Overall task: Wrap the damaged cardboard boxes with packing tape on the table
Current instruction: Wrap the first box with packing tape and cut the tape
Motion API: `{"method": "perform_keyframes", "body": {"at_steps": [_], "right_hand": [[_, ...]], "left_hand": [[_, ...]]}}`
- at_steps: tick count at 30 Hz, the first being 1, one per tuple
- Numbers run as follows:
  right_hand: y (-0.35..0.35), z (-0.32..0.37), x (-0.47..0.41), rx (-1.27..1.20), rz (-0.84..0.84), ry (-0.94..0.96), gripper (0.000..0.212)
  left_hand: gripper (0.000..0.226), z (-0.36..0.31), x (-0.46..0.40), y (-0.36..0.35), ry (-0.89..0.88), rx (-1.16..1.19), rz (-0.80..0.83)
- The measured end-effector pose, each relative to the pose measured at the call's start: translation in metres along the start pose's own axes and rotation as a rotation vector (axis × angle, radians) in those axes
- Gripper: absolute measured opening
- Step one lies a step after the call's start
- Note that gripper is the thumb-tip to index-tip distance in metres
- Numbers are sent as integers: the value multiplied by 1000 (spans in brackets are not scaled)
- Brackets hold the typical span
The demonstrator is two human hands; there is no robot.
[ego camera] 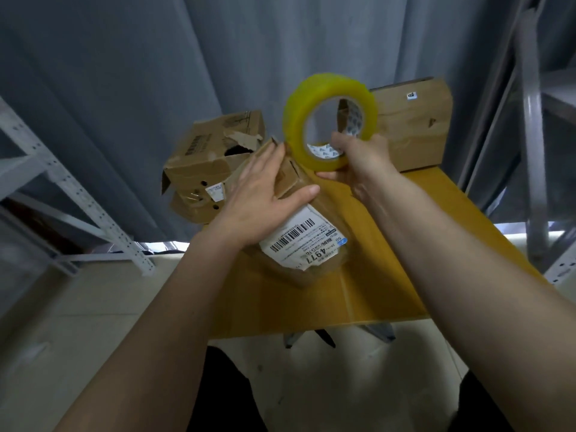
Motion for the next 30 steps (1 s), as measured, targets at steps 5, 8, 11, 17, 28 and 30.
{"method": "perform_keyframes", "body": {"at_steps": [5,8,11,17,28,30], "right_hand": [[-40,5,19,193,55,155,14],[-56,-10,25,545,76,317,10],[-60,-30,29,714,54,351,21],[-58,-41,31,747,28,320,28],[-41,-23,20,564,22,276,8],[-27,-17,14,553,-13,266,11]], "left_hand": [[88,23,36,-9,128,337,-270],[85,39,58,-36,242,513,-367],[66,56,71,-61,426,696,-305],[79,59,52,-65,480,916,-302],[76,52,47,-70,519,846,-336],[66,52,47,-70,513,841,-325]]}}
Point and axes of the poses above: each hand's wrist, its own x-axis away from the middle knuckle, its own y-axis out of the back of the hand, z = x × y, the point moved 4 cm from there along -x, towards the middle knuckle, and after that the axes turned 7 degrees about x, right-handed, at the moved point
